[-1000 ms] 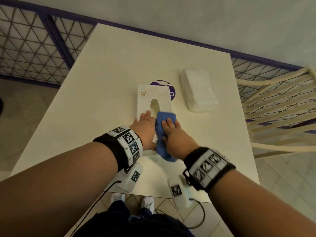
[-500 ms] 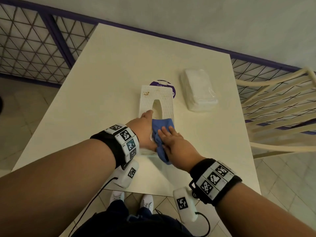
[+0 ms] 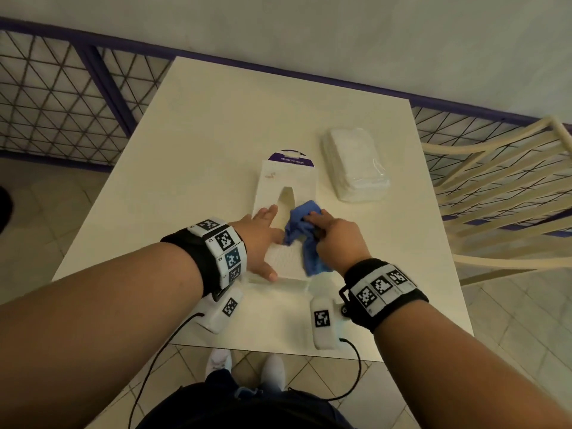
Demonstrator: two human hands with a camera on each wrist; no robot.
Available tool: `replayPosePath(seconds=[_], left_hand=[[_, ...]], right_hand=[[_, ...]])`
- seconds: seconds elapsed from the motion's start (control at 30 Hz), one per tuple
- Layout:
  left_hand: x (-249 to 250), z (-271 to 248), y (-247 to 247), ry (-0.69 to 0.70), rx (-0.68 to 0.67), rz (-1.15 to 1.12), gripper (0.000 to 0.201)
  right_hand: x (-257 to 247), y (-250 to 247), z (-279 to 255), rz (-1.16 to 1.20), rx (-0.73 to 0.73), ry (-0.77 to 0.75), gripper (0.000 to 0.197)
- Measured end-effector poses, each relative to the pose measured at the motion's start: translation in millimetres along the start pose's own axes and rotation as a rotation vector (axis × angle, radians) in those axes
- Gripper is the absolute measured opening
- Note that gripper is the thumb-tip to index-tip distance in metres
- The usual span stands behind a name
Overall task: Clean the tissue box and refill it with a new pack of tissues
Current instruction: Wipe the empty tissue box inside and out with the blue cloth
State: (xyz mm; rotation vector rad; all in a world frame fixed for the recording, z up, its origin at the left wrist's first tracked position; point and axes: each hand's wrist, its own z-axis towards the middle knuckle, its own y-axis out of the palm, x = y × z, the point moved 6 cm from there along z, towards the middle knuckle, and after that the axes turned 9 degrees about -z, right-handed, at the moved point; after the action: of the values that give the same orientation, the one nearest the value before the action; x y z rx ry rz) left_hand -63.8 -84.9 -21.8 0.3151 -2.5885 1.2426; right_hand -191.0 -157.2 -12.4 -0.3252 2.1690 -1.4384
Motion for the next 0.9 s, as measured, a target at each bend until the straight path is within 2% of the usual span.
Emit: replayPosePath(seconds=[0.1,0.17,0.27,0.3,0.37,0.43,0.47,0.57,0.73,0.9], left_hand=[[-6.9,-6.5,-0.8,0.112,-0.125,0.156,0.073],[-14.5,-10.4,-3.4,0.118,-0.173,0.268,0.073],[-7.5,-16.7,-6.3,0.092,-0.105,0.148,0.085],[-1.7,-17.4,-2.7,0.067,-0.074,0.092,0.086],[6.4,-15.9,10.5,-0.033,-0.025,0.046,0.086],[8.5,-12.8,23.3,-0.103,-0.008,0.028,0.082],[8.1,-11.1,27.4,-0.113,-0.005,0.016,0.080],[3.9,-6.8,28.7,-0.113,-0.014,0.000,0.072],[0.6,0.1,20.6,-0.146,0.006,-0.014,0.072],[-0.1,1.1,23.0,-0.163,0.072,-0.003,0.067]], right_hand=[[17.9,-29.8,-10.2,0.251,0.166,0.210,0.036],[29.5,-47.8,-18.2,0.372,0.255,0.287,0.033],[35.7,-60.1,-26.7,0.463,0.321,0.321,0.033],[29.8,-54.6,-26.3,0.418,0.290,0.303,0.032],[9.4,-21.7,-25.7,0.206,0.113,0.256,0.031],[-6.8,24.4,-31.5,0.005,-0.081,0.192,0.045],[-6.2,38.2,-34.8,-0.062,-0.111,0.180,0.051],[15.7,37.3,-26.3,-0.103,-0.040,0.201,0.053],[20.0,25.8,-4.7,-0.163,-0.039,0.173,0.054],[13.8,31.0,-53.2,-0.185,-0.041,0.222,0.054]])
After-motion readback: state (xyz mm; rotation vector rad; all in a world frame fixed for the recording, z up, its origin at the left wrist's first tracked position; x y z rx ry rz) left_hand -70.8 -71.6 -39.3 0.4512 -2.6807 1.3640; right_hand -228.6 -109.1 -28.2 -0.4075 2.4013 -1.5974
